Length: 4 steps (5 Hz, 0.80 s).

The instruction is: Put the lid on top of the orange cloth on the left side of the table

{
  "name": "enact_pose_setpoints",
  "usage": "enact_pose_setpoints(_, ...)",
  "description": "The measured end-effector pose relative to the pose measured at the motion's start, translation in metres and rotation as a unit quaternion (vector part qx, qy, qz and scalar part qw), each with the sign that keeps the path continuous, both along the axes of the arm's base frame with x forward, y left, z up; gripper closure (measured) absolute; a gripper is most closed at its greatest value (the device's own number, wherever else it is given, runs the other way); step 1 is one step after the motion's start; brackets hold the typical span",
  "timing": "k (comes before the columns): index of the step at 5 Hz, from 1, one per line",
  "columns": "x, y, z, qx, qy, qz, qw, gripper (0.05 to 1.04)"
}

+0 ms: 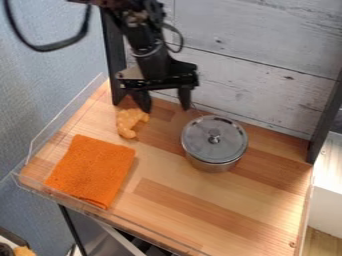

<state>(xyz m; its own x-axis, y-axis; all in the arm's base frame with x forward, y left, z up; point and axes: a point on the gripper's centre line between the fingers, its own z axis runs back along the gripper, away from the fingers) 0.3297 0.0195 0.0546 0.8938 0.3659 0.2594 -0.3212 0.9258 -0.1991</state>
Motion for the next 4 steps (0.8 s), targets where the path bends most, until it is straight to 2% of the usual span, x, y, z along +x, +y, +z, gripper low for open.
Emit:
enact_pose_setpoints(1,0.006,-0.011,-0.014,-0.005,0.014,-0.027,0.9995,0.082)
enact_pose_setpoints(2,0.015,-0.022,-0.023,0.000,0.022,-0.055,0.9982,0.082)
enact_pose_setpoints(4,0.028,-0.041,-0.039,0.024,0.045,-0.087,0.9949,0.082)
